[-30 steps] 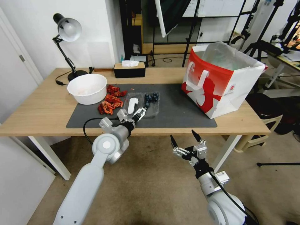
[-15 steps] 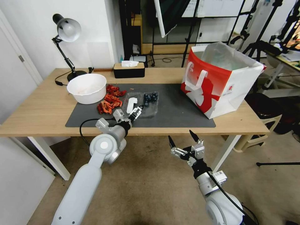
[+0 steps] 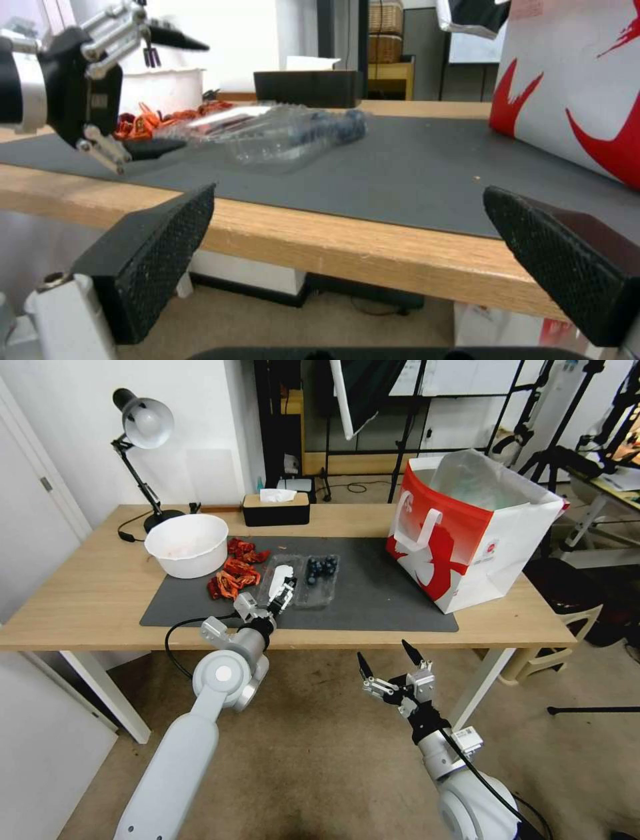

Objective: Close the takeout container lid, then place the container into the takeout bag.

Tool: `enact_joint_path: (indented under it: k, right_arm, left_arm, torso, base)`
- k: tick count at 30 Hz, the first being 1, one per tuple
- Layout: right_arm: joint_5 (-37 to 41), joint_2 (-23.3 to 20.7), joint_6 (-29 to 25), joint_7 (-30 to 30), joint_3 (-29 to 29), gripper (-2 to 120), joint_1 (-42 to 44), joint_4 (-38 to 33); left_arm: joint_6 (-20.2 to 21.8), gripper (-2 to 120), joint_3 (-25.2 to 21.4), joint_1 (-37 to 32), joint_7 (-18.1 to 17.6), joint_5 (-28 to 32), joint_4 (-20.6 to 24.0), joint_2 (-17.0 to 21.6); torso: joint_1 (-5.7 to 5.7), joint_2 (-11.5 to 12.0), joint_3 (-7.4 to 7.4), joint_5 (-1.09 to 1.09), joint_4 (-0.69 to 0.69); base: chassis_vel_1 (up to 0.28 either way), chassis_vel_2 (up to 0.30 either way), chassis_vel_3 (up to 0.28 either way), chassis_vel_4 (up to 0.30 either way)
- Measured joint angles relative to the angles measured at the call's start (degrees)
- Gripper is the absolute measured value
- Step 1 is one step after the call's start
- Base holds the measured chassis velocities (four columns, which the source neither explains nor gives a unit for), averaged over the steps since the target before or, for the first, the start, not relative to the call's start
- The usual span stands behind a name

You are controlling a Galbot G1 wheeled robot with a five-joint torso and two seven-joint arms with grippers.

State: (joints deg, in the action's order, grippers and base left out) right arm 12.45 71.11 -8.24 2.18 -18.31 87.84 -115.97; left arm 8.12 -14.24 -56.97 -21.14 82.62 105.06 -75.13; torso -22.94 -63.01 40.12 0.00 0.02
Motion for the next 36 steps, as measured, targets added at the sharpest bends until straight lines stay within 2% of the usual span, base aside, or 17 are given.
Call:
enact_joint_path:
  k: [7, 10, 14, 18, 26, 36]
  right_arm:
    - [-0.1, 0.0, -0.2, 0.2, 0.0, 100, 0.2, -0.1]
    - [-0.1, 0.1, -0.4, 0.2, 0.0, 100, 0.4, -0.1]
    - [-0.1, 0.1, -0.5, 0.3, 0.0, 100, 0.5, -0.1]
    - [-0.1, 0.1, -0.5, 0.4, 0.0, 100, 0.5, -0.1]
    - [-0.2, 0.1, -0.6, 0.4, 0.0, 100, 0.6, -0.2]
    - [-0.5, 0.1, -0.7, 0.5, 0.0, 100, 0.7, -0.2]
  left_arm:
    - [-1.2, 100, 0.3, -0.5, 3.6, -1.0, 0.7, -0.3]
    - [-2.3, 100, 0.9, -0.9, 7.0, -3.1, 1.1, -0.2]
    - [-3.4, 100, 1.5, -1.1, 9.6, -4.7, 1.3, 0.0]
    - [-4.4, 100, 1.9, -0.6, 11.3, -5.8, 1.4, 0.0]
    - [-5.2, 100, 2.8, 0.5, 12.6, -6.3, 1.1, 0.0]
    - [-3.6, 100, 5.7, 2.4, 16.6, -7.4, -0.5, 0.6]
  torso:
    - [0.0, 0.0, -0.01, 0.0, -0.01]
    - [0.0, 0.0, -0.01, 0.0, -0.02]
    - [0.01, 0.0, -0.01, 0.0, -0.02]
    - [0.02, 0.0, -0.02, 0.01, -0.02]
    - [0.02, 0.0, -0.02, 0.01, -0.02]
    - [0.02, 0.0, -0.02, 0.0, -0.02]
  base:
    - [0.0, 0.0, 0.0, 0.0]
    - [0.0, 0.0, 0.0, 0.0]
    - [0.0, 0.0, 0.0, 0.0]
    - [0.0, 0.0, 0.0, 0.0]
    - [0.0, 0.0, 0.0, 0.0]
    - [0.0, 0.0, 0.0, 0.0]
